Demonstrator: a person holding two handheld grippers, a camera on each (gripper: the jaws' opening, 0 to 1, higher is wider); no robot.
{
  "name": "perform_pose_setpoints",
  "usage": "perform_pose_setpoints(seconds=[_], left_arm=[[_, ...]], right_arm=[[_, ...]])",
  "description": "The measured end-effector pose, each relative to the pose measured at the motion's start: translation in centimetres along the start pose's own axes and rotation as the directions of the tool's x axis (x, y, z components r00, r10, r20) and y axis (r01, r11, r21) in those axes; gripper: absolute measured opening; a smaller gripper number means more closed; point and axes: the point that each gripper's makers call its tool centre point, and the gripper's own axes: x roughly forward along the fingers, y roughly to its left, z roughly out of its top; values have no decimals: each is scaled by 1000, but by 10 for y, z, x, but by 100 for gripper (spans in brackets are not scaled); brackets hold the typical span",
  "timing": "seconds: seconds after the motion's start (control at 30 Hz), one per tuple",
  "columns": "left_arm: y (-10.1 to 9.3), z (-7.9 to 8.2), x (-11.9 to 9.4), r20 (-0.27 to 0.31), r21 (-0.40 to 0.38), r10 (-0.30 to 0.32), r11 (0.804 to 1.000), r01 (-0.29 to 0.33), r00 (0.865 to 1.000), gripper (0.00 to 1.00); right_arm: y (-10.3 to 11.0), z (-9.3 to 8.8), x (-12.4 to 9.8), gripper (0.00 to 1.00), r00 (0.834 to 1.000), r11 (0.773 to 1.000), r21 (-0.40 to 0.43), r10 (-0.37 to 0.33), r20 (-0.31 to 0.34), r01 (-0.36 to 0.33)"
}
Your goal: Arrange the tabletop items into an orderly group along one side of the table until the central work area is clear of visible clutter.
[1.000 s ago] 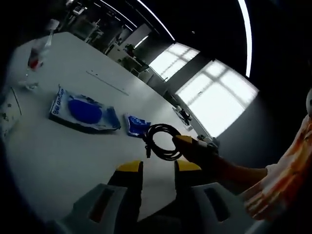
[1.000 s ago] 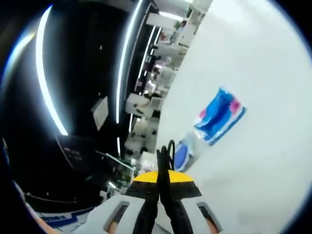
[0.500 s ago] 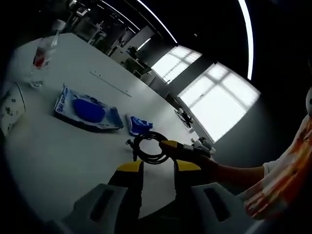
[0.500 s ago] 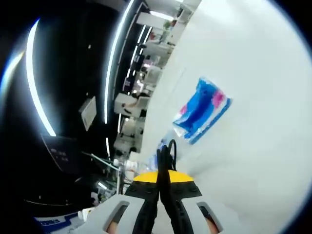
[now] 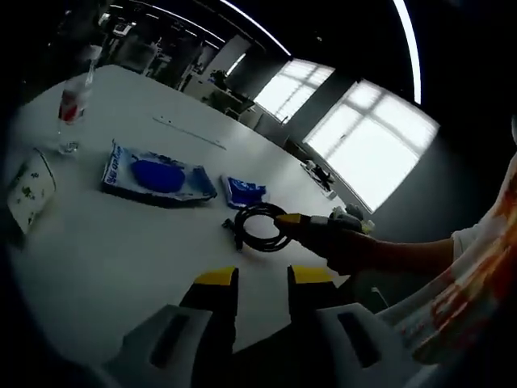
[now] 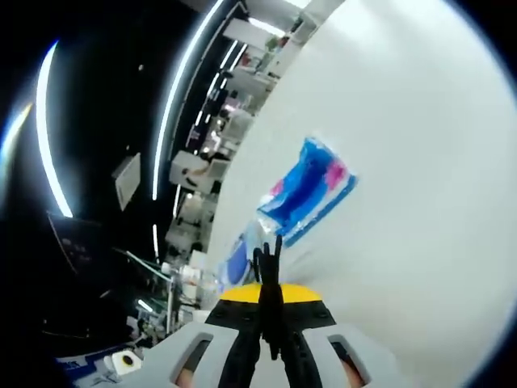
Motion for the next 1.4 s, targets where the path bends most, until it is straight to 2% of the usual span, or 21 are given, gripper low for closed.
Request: perform_pose_setpoints(seconds=[0.1,0.17,0.33,0.43,0.6,0.7,0.73,0.83,0.93,1.03,1.1,1.13,1.2,1.23,1.33,1.4], left_arm=[[3,-5,0,-18,7,7,1000,-7,1000,21],[4,-7,0,-21,6,8,1000,-8,1000,21],[4,-7,-1,-19,6,8,1000,-7,1000,21],[7,-9,-1,-18,-6,10,1000,-10,1000,21],[7,-9,0,-14,-16,8,1000,-8,1000,21],[7,-11,0,-19,-18,6,1000,-7,1000,21],[7,-12,1,-20,-20,7,1000,-7,1000,21],[8,-13,1,-22,-23,7,1000,-7,1000,21],[8,-13,1,-19,-26,7,1000,-8,1000,21],[9,-13,1,-20,-29,9,1000,-10,1000,21],[9,-14,1,-20,-29,10,1000,-10,1000,21],[9,-14,1,-19,-30,9,1000,-10,1000,21],[9,-14,1,-18,-32,10,999,-11,1000,22],[10,-14,1,-18,-34,11,999,-12,1000,22],[10,-14,2,-17,-37,11,999,-12,1000,22],[11,-14,2,-19,-35,11,999,-11,1000,22]], right_arm=[[-10,0,-1,3,999,999,-3,-45,15,45],[-16,1,-1,3,997,997,-36,-73,20,73],[-27,-5,-6,9,989,971,-195,-145,-8,141],[-33,-8,-8,9,984,966,-190,-179,-10,174],[-38,-9,-12,10,980,952,-235,-200,0,194],[-39,-11,-14,15,976,931,-305,-217,-13,203],[-40,-11,-15,19,973,914,-345,-231,-9,213],[-40,-10,-16,27,971,885,-412,-240,0,219],[-40,-10,-18,27,971,881,-422,-239,-8,214],[-40,-9,-21,28,969,862,-458,-246,-7,215],[-40,-9,-24,32,966,828,-517,-260,-13,216],[-38,-9,-26,36,964,802,-558,-265,-8,215],[-32,-10,-29,42,968,764,-614,-252,-1,199],[-30,-11,-30,46,969,752,-631,-248,-4,190],[-24,-17,-35,51,968,701,-694,-248,-23,163],[-22,-20,-40,54,964,659,-736,-263,-32,155]])
